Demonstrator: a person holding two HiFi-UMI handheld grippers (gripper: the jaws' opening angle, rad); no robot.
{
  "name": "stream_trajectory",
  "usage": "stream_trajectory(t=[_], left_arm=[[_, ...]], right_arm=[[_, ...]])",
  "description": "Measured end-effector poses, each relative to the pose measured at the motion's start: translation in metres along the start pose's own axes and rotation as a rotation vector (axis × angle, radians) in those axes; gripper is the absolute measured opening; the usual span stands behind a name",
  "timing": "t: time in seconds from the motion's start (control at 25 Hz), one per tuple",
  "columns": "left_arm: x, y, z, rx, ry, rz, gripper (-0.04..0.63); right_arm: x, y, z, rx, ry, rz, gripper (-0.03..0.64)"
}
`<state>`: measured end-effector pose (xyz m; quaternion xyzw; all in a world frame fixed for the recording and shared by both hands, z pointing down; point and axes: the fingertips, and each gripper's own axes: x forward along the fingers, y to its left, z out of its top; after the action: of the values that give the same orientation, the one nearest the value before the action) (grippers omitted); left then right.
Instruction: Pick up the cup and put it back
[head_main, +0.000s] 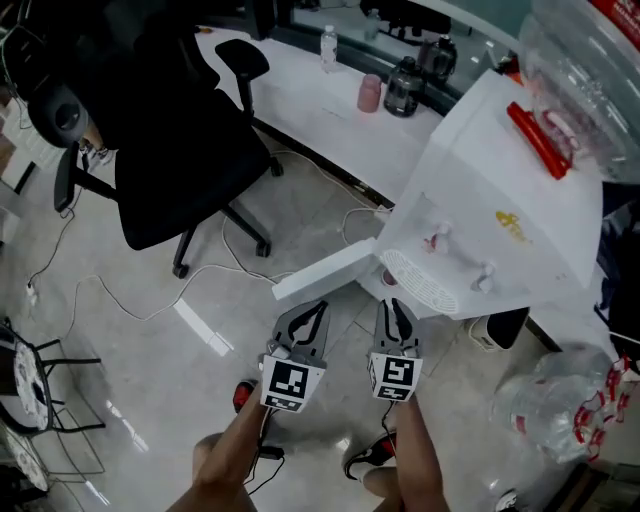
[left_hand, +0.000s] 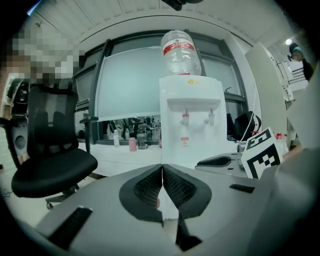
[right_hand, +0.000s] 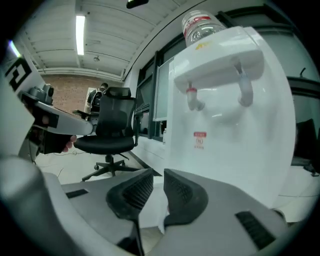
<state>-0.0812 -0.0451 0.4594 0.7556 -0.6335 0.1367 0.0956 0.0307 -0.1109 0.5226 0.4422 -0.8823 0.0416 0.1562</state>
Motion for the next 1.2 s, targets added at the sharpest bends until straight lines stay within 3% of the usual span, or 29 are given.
stream_trajectory(t=[0.48,0.88,1.2], left_arm=[[-0.054,0.012,0.202,0.02,-0.078,-0.036,0.023],[-0.105,-0.002,0.323,0.04,-0.124,-0.092,0.023],[-0.135,-0.027,0.384,0.097,-0.145,-0.189,0.023]], right_arm=[[-0.085,-0.041,0.213,0.01,-0.076,-0.101,0.025],[-0.197,-0.089,0.321,0.024,-0.092,-0.24,0.02],[-0.286,-0.107,0.376,0.014,-0.127,-0.348,0.02]])
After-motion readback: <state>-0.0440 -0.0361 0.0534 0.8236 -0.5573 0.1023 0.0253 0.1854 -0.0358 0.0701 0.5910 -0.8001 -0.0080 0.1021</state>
